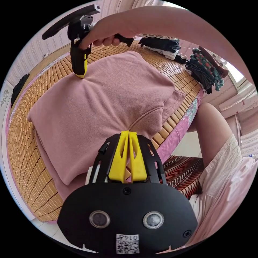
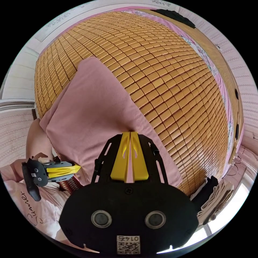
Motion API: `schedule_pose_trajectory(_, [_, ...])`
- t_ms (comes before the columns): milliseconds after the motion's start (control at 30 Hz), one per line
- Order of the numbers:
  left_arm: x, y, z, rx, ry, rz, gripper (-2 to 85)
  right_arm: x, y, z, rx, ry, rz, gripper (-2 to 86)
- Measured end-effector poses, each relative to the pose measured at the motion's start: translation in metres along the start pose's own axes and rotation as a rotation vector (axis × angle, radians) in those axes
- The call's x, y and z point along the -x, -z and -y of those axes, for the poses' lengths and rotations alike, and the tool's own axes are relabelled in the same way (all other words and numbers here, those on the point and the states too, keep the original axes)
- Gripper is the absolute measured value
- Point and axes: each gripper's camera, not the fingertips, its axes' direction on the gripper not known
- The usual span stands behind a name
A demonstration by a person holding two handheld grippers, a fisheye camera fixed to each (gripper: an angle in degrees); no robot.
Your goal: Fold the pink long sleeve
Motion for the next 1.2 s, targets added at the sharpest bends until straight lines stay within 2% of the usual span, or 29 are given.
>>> schedule_pose_trajectory(100, [-0.006, 0.002, -0.001, -0.010, 0.004, -0.001, -1.0, -0.007, -0.021, 0.015, 0.046, -0.029, 0.030, -0.6])
schedule_pose_trajectory(200, [-0.012, 0.004, -0.002, -0.014, -0.003, 0.000, -1.0, -0.004, -0.011, 0.024, 0.165, 0.079, 0.015, -0.6])
schedule_pose_trajectory(300, [-0.020, 0.006, -0.003, -0.018, -0.016, 0.014, -1.0, -0.008, 0.017, 0.019, 0.098, 0.097, -0.002, -0.5])
schedule_pose_trajectory(367, [-0.025, 0.008, -0.005, -0.025, -0.011, 0.013, -1.0, -0.014, 0.004, 0.019, 0.099, 0.075, -0.093, -0.6])
schedule_pose_trajectory(433, [-0.027, 0.009, -0.007, -0.026, -0.007, 0.007, -1.0, -0.021, -0.031, 0.020, 0.155, 0.041, -0.048, -0.6])
schedule_pose_trajectory(633, [-0.038, 0.013, -0.011, -0.026, -0.017, 0.012, -0.9, -0.051, -0.041, -0.006, 0.130, -0.021, 0.077, -0.6])
schedule_pose_trajectory(700, [-0.042, 0.017, -0.017, -0.058, -0.012, 0.028, -0.7, -0.056, -0.035, -0.034, 0.019, -0.053, 0.086, -0.5])
schedule_pose_trajectory(767, [-0.048, 0.028, -0.030, -0.102, -0.002, 0.047, -0.4, -0.065, -0.018, -0.103, -0.216, -0.135, 0.148, -0.4])
schedule_pose_trajectory(800, [-0.050, 0.032, -0.033, -0.118, -0.009, 0.041, -0.3, -0.067, -0.015, -0.125, -0.274, -0.158, 0.169, -0.3])
schedule_pose_trajectory(867, [-0.062, 0.051, -0.044, -0.235, -0.056, 0.002, 0.9, -0.075, -0.017, -0.226, -0.428, -0.281, 0.177, 0.1])
schedule_pose_trajectory(900, [-0.066, 0.055, -0.045, -0.253, -0.066, -0.005, 1.3, -0.076, -0.021, -0.251, -0.443, -0.330, 0.157, 0.2])
schedule_pose_trajectory(1000, [-0.087, 0.060, -0.030, -0.298, -0.094, -0.036, 10.2, -0.076, -0.057, -0.366, -0.417, -0.526, 0.112, 1.6])
schedule_pose_trajectory(1067, [-0.108, 0.054, -0.009, -0.293, -0.160, -0.071, 13.7, -0.073, -0.094, -0.437, -0.396, -0.663, 0.215, 5.4])
schedule_pose_trajectory(1200, [-0.140, 0.044, 0.017, -0.353, -0.227, -0.073, 17.7, -0.072, -0.143, -0.504, -0.393, -0.771, 0.381, 6.5])
